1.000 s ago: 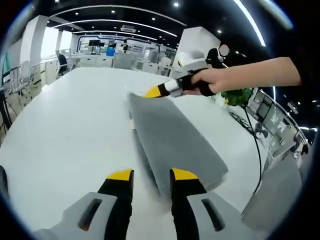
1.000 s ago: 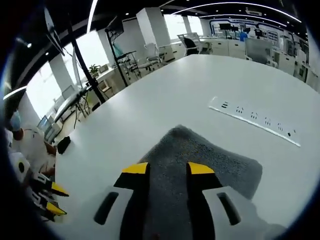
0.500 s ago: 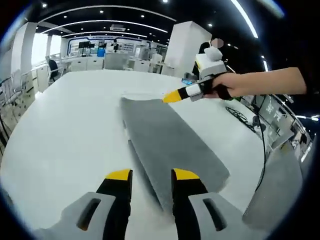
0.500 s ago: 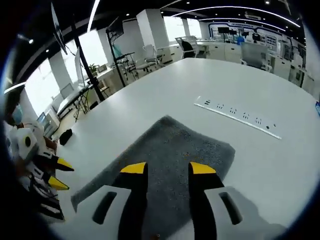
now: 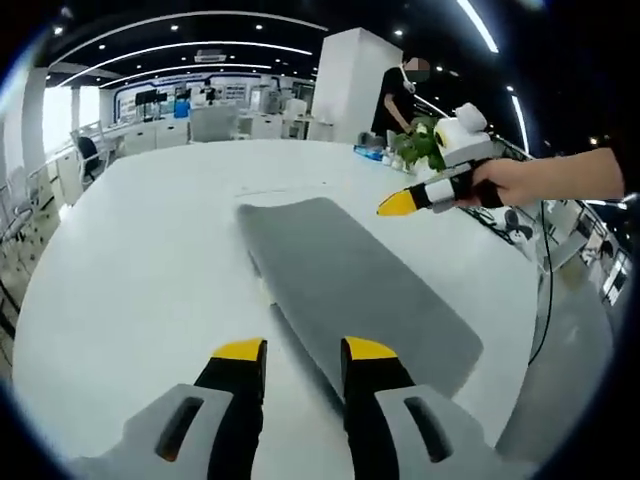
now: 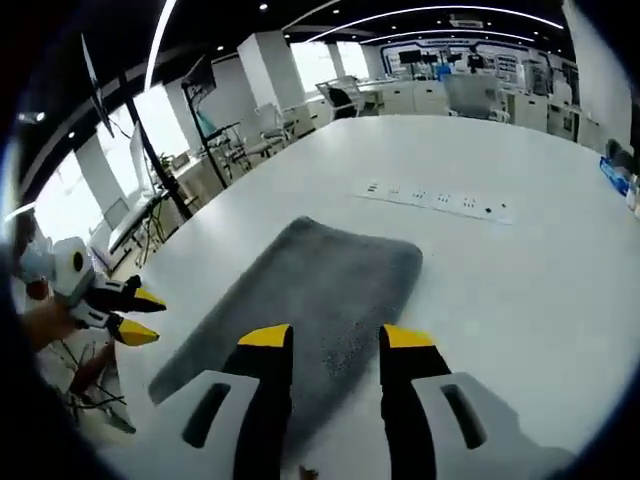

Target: Fold the towel on the table until its edges align and the towel forms a compact rectangular stack.

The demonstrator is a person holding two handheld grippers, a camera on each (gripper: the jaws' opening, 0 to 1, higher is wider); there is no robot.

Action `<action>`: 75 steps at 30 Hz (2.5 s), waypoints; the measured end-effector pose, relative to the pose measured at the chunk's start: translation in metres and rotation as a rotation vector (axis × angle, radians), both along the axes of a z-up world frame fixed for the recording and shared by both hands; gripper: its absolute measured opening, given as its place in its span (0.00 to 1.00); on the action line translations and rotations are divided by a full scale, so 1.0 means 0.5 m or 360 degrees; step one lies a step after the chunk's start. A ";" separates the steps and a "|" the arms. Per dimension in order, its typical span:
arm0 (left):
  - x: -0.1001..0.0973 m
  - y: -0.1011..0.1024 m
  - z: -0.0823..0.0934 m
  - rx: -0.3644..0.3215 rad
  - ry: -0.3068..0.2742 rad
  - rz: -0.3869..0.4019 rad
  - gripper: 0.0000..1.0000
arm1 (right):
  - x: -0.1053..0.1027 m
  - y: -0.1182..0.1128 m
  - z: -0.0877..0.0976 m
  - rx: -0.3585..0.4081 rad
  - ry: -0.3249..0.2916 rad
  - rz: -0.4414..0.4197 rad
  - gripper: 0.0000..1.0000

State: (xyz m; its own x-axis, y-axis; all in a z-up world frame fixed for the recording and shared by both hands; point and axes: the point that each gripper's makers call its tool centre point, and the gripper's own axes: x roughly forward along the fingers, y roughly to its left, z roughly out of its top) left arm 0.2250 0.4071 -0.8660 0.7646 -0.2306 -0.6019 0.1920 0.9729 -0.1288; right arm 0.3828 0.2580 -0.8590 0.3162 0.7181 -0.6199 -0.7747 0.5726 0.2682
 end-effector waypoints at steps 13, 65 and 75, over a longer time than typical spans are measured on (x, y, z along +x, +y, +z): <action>0.059 0.013 -0.038 0.0033 0.0064 -0.0026 0.32 | -0.024 -0.053 -0.039 -0.0012 0.0064 -0.0107 0.31; 0.126 -0.060 -0.104 -0.0064 0.0089 0.0029 0.08 | -0.059 -0.047 -0.123 -0.0092 0.0058 -0.0073 0.05; 0.153 -0.162 -0.107 0.0012 0.0105 -0.0072 0.07 | -0.039 -0.157 -0.126 -0.0115 0.0044 -0.0131 0.05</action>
